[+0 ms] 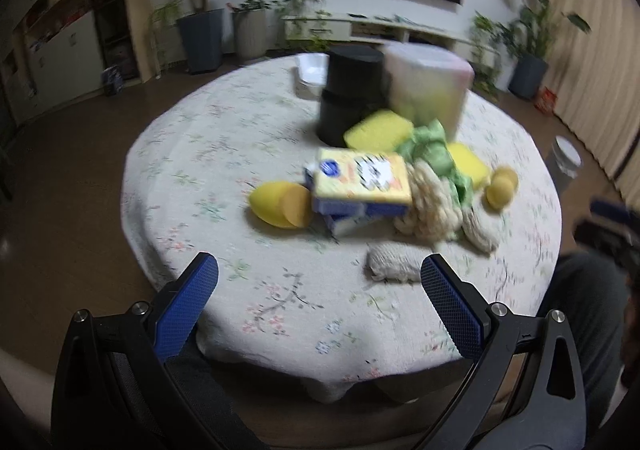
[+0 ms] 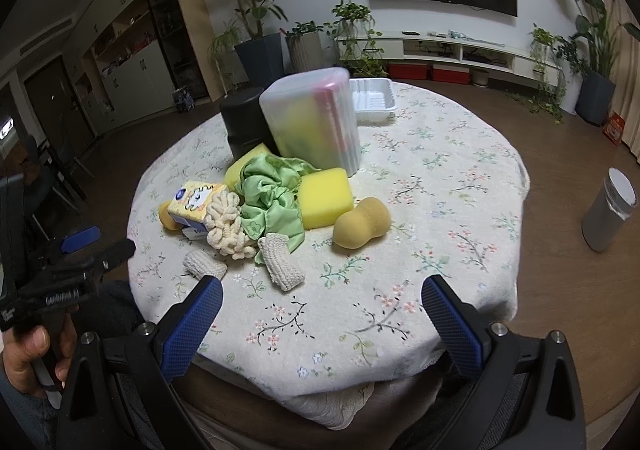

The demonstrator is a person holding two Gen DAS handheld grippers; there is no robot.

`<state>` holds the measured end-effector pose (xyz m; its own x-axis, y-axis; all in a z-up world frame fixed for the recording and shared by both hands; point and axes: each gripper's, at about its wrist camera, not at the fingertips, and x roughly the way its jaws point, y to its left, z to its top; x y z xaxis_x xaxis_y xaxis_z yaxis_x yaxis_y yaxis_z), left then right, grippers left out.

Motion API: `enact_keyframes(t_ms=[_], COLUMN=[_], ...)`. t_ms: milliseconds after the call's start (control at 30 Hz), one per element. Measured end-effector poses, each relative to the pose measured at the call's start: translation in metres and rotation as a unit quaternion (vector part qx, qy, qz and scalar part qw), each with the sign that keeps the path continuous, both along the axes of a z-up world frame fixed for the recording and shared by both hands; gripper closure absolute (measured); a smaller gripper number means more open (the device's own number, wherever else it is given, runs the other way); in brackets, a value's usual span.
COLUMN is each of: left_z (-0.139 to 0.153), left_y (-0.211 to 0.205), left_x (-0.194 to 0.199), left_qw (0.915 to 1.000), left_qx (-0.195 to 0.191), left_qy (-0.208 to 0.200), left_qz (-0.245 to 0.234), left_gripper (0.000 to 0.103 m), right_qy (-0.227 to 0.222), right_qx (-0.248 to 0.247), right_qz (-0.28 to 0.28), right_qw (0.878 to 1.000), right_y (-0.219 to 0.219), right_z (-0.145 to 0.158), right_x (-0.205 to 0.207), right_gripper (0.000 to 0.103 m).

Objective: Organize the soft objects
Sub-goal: 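Grasp the grey knit pad with the left tool while the right tool grasps the tan peanut sponge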

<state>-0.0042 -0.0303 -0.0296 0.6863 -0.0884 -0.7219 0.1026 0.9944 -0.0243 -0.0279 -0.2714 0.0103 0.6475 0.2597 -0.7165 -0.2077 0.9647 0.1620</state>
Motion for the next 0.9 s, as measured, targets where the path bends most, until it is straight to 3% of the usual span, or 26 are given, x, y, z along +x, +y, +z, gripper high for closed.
enact_keyframes(t_ms=[233,433,500,567,667,900], left_z=[-0.026,-0.042,-0.044,-0.047,-0.050,-0.052], left_y=[-0.010,-0.019,-0.020,-0.021,-0.022,-0.034], left_x=[0.016,0.030,0.033,0.038,0.043,0.044], left_qw=[0.9988,0.9976,0.9970,0.9962,0.9944,0.9946], left_qx=[-0.017,-0.015,-0.023,-0.033,-0.054,-0.042], left_qy=[0.032,0.049,0.053,0.060,0.067,0.064], left_qz=[-0.032,-0.048,-0.053,-0.055,-0.061,-0.070], left_gripper=[0.001,0.002,0.009,0.019,0.021,0.021], right_qy=[0.014,0.072,0.087,0.101,0.083,0.071], right_qx=[-0.016,-0.031,-0.038,-0.042,-0.055,-0.071], right_qz=[0.001,0.004,0.010,0.017,0.018,0.029], right_qw=[1.000,0.997,0.995,0.994,0.995,0.994], right_y=[0.000,-0.001,0.001,0.002,0.002,0.001], right_z=[-0.020,-0.055,-0.066,-0.077,-0.079,-0.079], right_x=[0.048,0.105,0.115,0.122,0.121,0.114], right_gripper=[0.005,0.012,0.015,0.028,0.038,0.048])
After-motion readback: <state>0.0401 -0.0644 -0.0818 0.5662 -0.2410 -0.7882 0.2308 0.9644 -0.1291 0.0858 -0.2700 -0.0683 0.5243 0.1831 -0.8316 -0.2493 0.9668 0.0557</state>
